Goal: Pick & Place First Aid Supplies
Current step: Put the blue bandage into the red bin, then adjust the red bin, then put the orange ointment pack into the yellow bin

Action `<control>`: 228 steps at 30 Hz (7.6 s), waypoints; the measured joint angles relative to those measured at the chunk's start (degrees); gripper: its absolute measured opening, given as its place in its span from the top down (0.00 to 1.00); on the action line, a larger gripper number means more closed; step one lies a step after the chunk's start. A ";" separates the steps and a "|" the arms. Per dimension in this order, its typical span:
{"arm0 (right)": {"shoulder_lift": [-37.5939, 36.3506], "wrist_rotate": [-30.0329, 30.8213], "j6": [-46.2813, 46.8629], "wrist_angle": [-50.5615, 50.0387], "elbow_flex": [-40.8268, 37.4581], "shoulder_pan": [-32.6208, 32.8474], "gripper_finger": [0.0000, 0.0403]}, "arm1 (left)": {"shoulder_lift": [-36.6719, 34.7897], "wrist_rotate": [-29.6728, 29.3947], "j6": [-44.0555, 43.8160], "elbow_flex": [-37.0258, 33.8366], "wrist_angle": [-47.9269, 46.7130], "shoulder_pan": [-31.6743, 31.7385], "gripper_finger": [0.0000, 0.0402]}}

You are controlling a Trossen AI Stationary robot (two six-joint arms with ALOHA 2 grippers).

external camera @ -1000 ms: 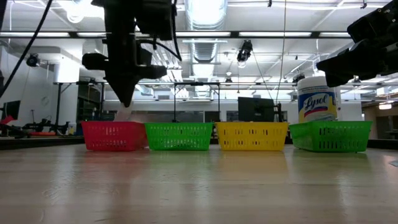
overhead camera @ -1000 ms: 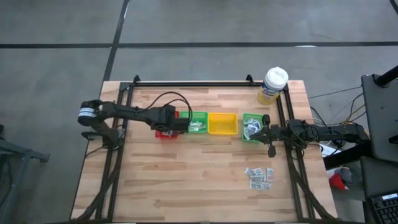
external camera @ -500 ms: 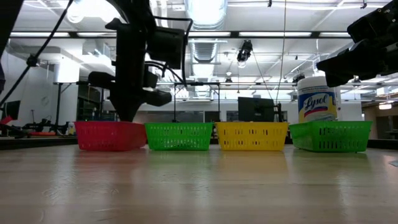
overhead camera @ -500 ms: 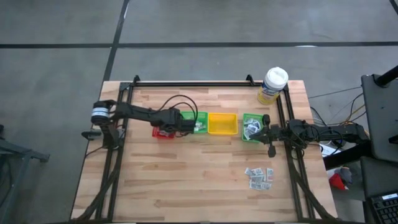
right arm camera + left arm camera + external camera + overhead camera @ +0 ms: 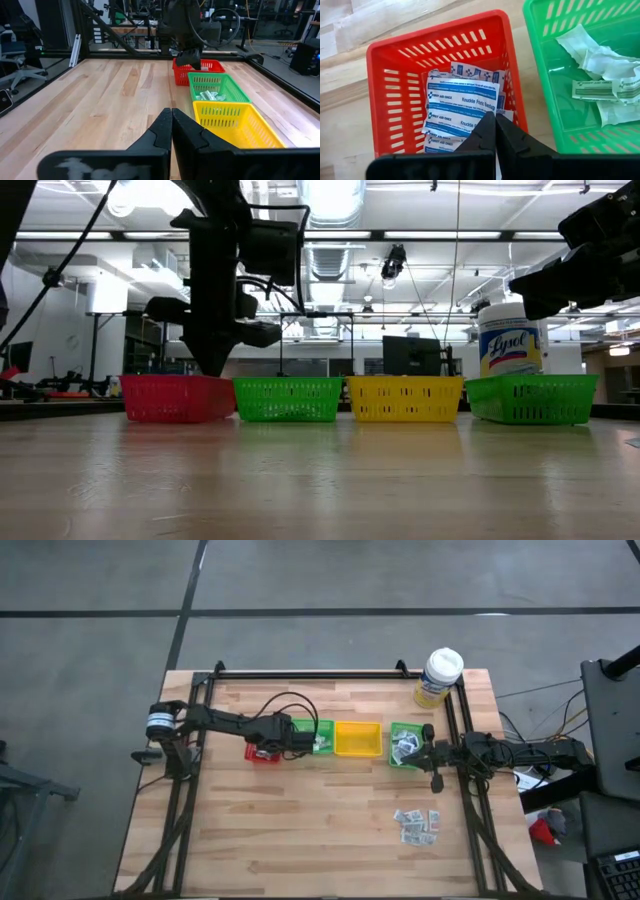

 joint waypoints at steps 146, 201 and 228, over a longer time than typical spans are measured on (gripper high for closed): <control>0.01 0.00 -0.01 0.00 0.00 0.00 0.98 | -33.35 -31.04 -1.27 -15.89 -4.98 -40.89 0.53; -0.02 -0.19 9.15 2.82 0.01 -0.01 0.98 | -82.06 -14.82 61.80 -53.59 52.30 -23.85 0.53; 10.92 -3.50 5.05 -12.75 23.26 6.57 0.98 | -98.59 -9.63 58.32 -62.88 44.39 -23.85 0.53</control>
